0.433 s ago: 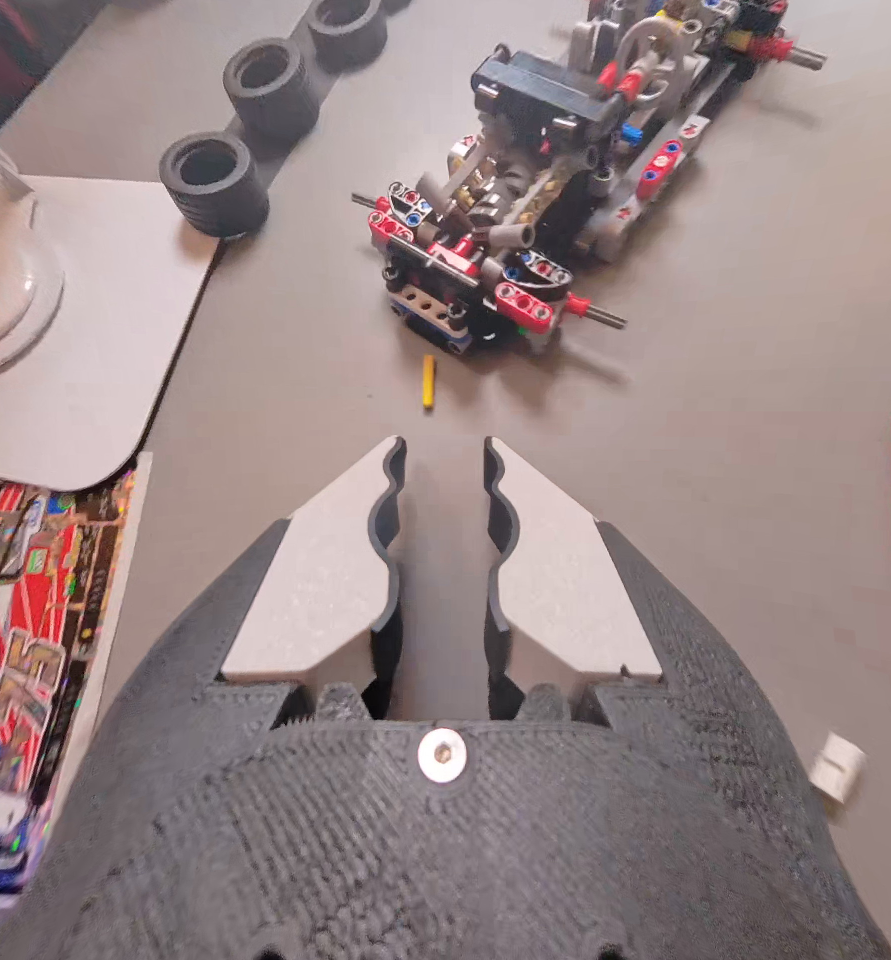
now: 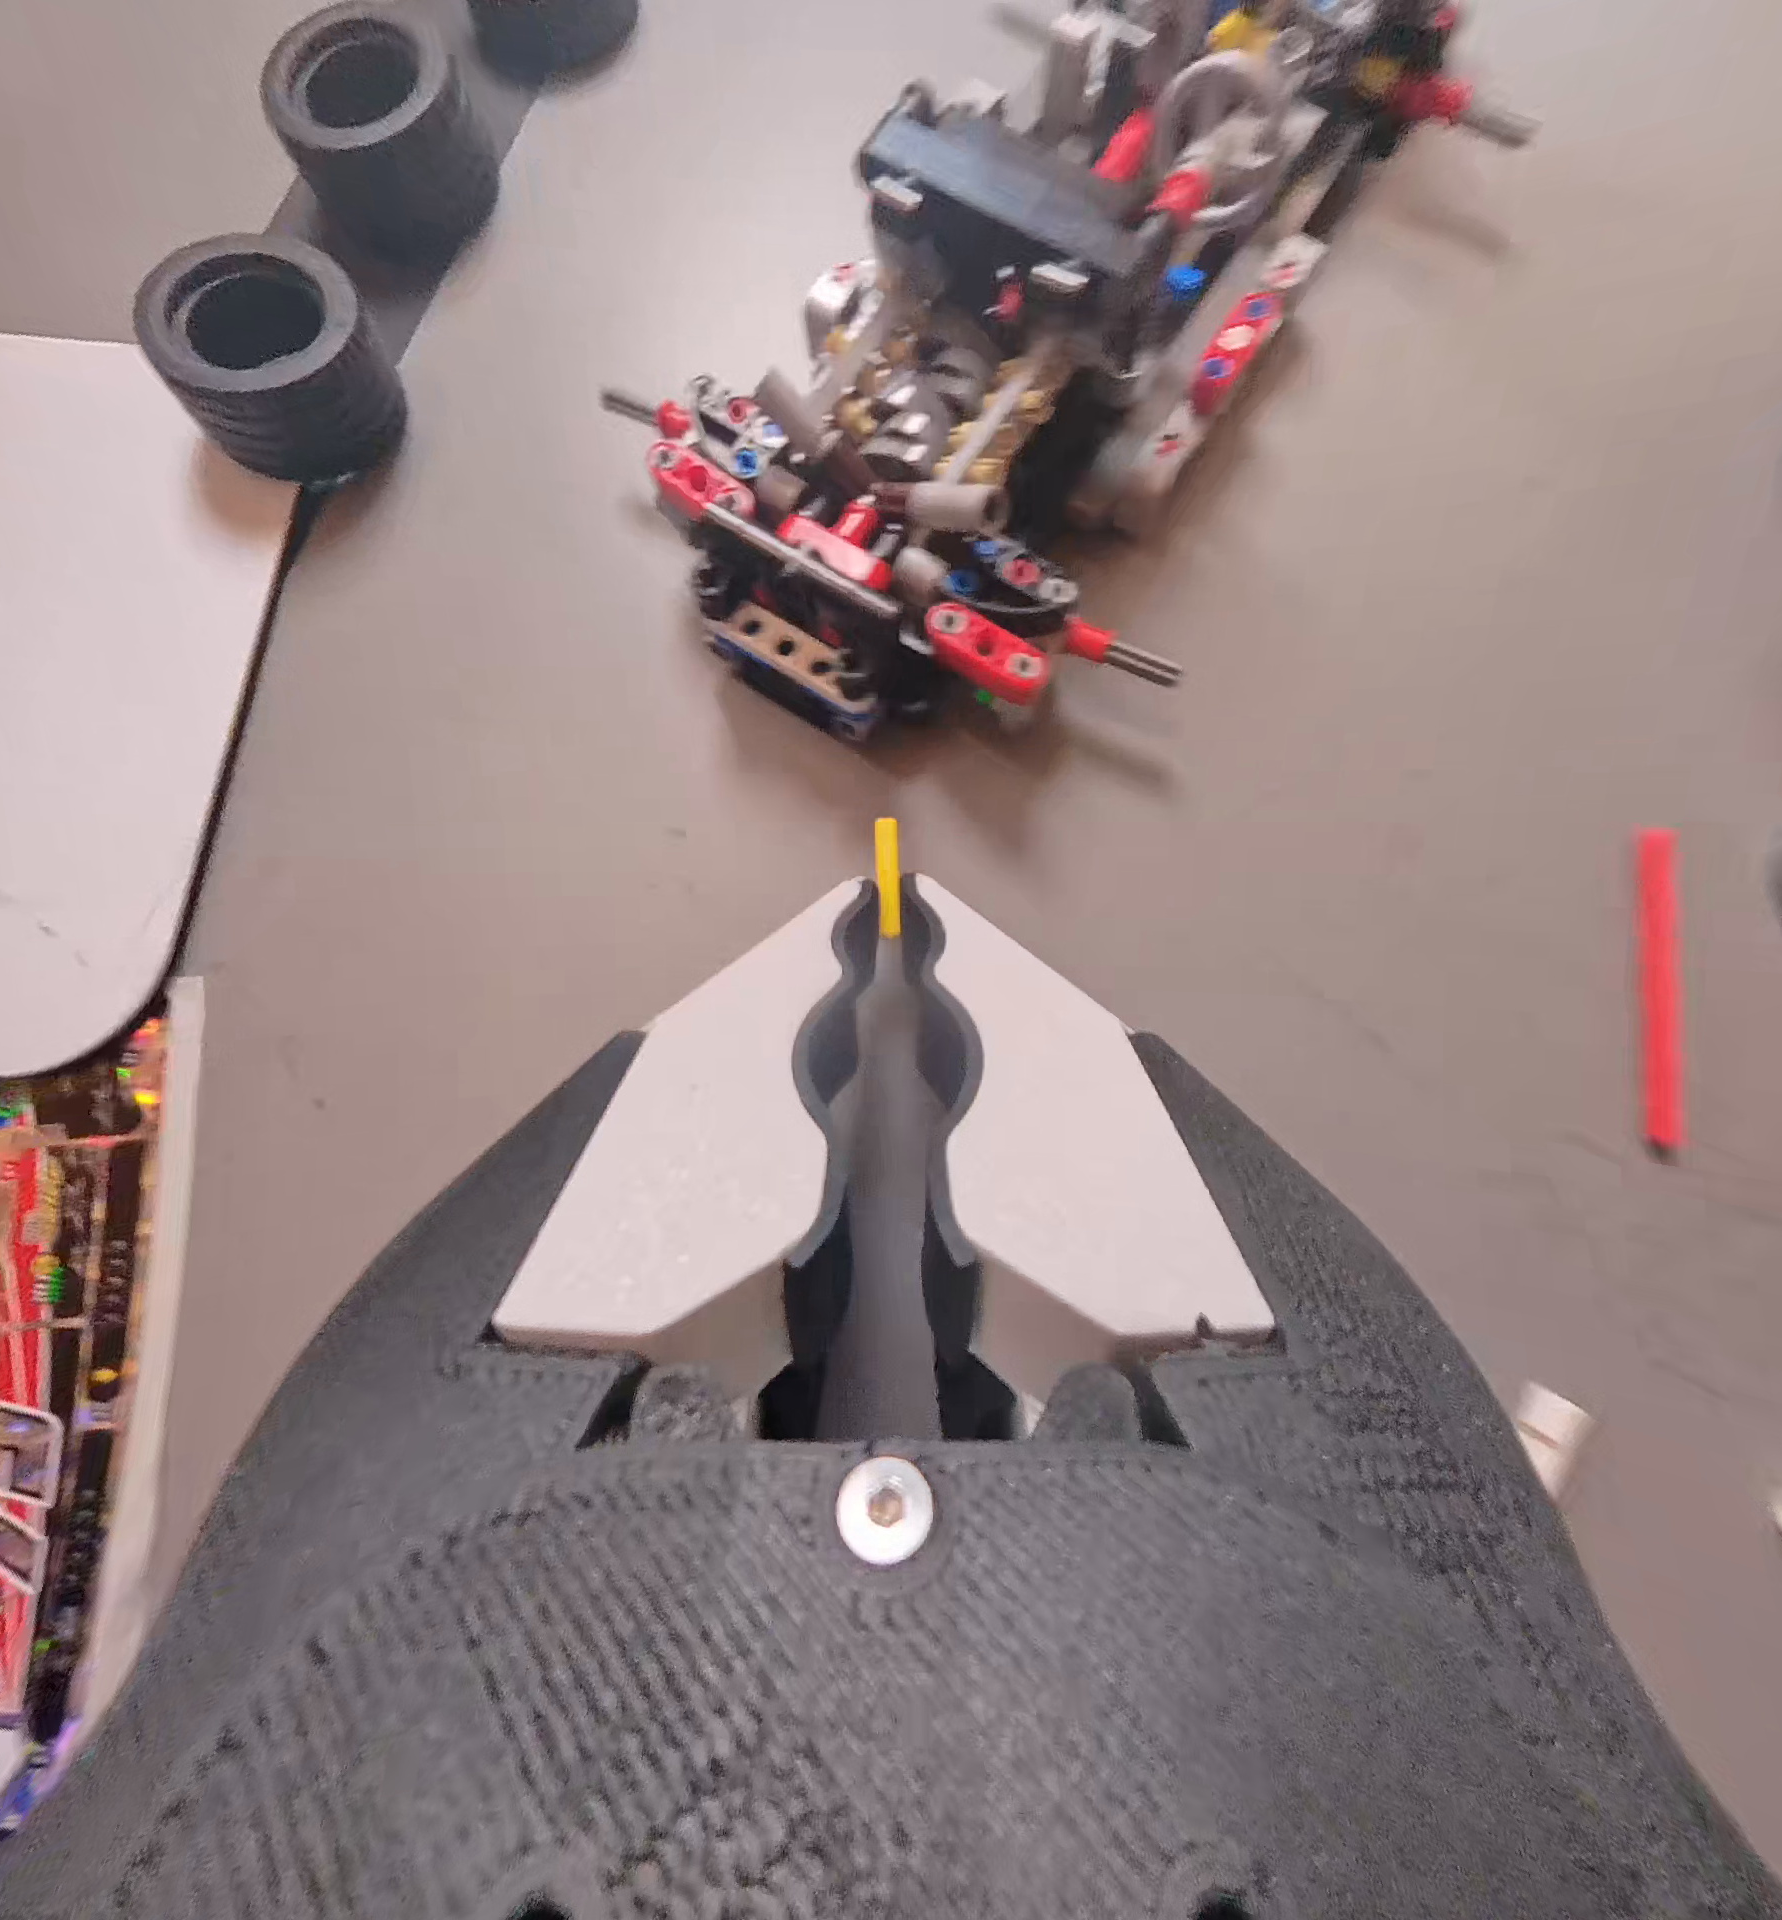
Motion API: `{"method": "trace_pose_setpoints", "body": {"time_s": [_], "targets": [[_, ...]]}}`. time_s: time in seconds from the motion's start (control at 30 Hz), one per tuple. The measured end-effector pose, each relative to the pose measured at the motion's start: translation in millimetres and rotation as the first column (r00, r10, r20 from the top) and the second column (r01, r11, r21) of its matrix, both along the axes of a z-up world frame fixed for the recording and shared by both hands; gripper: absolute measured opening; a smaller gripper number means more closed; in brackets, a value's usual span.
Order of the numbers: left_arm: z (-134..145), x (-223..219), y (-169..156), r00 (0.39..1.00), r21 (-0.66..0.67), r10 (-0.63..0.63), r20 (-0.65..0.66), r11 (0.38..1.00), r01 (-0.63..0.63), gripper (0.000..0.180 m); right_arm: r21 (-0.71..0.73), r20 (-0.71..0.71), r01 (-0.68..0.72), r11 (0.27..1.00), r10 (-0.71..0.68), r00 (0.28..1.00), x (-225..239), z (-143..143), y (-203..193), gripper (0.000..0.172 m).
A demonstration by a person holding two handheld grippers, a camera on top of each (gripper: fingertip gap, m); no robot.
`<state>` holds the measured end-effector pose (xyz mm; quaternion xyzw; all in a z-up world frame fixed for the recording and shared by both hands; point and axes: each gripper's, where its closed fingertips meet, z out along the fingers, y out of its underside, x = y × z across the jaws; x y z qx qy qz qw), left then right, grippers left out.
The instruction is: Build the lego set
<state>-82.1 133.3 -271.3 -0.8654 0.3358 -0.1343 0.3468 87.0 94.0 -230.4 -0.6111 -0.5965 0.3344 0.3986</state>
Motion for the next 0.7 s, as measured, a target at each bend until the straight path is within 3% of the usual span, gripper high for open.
{"method": "trace_pose_setpoints", "body": {"time_s": [0.03, 0.2, 0.33, 0.43, 0.57, 0.7], "targets": [[8.1, 6.9, -18.1, 0.998, -0.002, -0.042, 0.045, 0.999, 0.042, 0.003, 0.017, 0.010, 0.029, 0.999, -0.029, 1.000, 4.3, -1.9, 8.3, 0.020], [21.2, 47.0, -135.6, 0.956, -0.059, -0.261, 0.135, 0.961, 0.271, 0.002, 0.196, 0.127, 0.142, 0.970, -0.168, 0.977, 20.3, -8.8, 56.6, 0.027], [11.3, 85.0, -203.6, 0.918, -0.081, -0.376, 0.122, 0.918, 0.387, 0.002, 0.420, 0.286, 0.078, 0.904, -0.213, 0.934, 10.2, -5.3, 88.9, 0.036], [-2.0, 102.5, -222.9, 0.903, -0.079, -0.422, 0.076, 0.901, 0.427, 0.002, 0.486, 0.448, -0.072, 0.871, -0.178, 0.876, -13.6, -3.3, 95.7, 0.059], [-12.5, 106.7, -218.1, 0.913, -0.086, -0.397, 0.093, 0.911, 0.404, 0.002, 0.303, 0.705, -0.188, 0.934, -0.087, 0.704, -28.8, -26.5, 109.5, 0.094], [-4.9, 100.6, -215.5, 0.923, -0.036, -0.370, 0.104, 0.926, 0.376, 0.015, 0.141, 0.836, -0.214, 0.967, 0.000, 0.549, -30.2, -52.1, 116.8, 0.094]]}}
